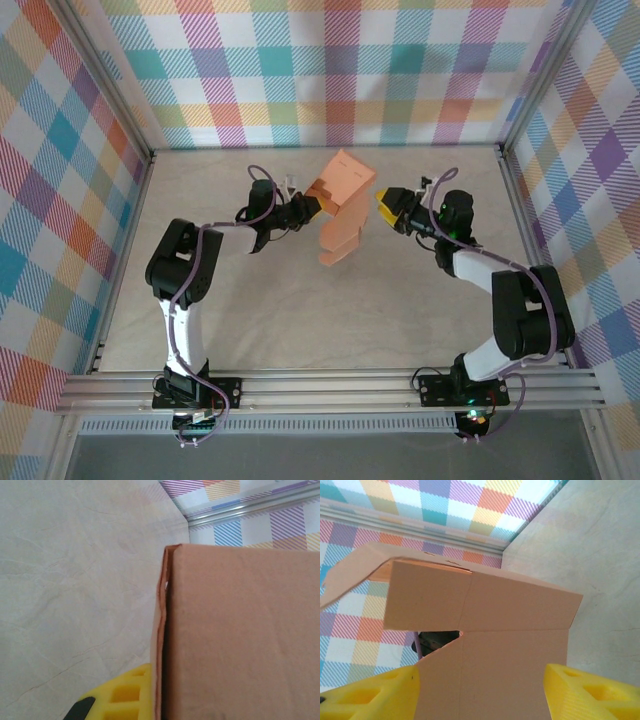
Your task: Fold the paper box
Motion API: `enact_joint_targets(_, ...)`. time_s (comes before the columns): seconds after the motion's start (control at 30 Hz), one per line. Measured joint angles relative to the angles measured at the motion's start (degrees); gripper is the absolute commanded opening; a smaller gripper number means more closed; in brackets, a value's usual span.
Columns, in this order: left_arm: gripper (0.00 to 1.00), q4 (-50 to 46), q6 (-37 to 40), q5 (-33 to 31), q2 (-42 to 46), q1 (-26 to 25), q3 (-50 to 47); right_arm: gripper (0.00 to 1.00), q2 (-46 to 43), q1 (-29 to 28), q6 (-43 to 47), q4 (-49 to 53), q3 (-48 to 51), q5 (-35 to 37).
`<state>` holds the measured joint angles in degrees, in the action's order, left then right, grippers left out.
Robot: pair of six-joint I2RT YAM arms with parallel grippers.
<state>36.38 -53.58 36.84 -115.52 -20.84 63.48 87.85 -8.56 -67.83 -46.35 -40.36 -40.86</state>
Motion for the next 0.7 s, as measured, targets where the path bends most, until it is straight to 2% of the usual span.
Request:
enact_joint_targets(0.27, 0.0, 0.04, -0.66, 0.55, -0.9, 0.0, 0.0, 0.63, 6.21, 0.28, -5.09, -5.53, -2.95, -0.66)
enact_joint_targets(0.47, 0.0, 0.02, -0.57, 1.33, -0.9, 0.0, 0.02, 0.62, 9.53, -1.31, -6.1, -5.07, -8.33, -2.32)
enact_joint_targets(0.7, 0.0, -0.5, 0.48, 1.55, -0.9, 0.15, 0.11, 0.55, 11.21, -2.8, -6.05, -3.06, -11.34, -2.73)
